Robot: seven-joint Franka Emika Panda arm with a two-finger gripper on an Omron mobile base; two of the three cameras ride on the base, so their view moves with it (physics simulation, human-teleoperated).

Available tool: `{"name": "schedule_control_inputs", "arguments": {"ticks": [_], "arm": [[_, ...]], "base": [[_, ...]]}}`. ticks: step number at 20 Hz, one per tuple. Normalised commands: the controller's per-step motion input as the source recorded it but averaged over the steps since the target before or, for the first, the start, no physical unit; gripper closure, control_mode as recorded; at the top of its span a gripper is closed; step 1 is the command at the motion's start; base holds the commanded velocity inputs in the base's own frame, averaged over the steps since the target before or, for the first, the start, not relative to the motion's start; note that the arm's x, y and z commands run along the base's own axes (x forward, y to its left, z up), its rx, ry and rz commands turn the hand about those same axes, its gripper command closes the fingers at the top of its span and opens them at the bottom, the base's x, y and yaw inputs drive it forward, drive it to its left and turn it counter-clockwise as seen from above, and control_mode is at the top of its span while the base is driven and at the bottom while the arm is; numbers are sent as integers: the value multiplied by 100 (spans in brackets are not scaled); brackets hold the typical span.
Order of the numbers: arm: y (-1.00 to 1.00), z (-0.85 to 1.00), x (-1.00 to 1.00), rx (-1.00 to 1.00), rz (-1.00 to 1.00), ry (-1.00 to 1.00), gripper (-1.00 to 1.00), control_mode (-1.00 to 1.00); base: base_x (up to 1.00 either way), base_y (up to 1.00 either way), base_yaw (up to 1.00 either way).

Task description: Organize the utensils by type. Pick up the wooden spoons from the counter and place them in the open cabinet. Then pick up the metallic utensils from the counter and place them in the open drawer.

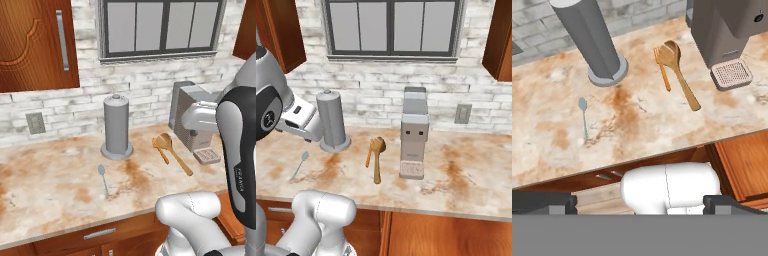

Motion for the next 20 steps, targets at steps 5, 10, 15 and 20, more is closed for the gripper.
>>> {"name": "schedule_control_inputs", "arguments": {"ticks": [5, 10, 15, 20], "arm": [[0, -5, 5, 0, 0, 8, -100, -100], [-2, -23, 24, 0, 0, 27, -100, -100], [-3, -44, 12, 0, 0, 17, -100, -100], [-24, -61, 14, 0, 0, 1, -100, -100]], "base": [[2, 0, 0], [0, 0, 0], [0, 0, 0], [0, 0, 0]]}}
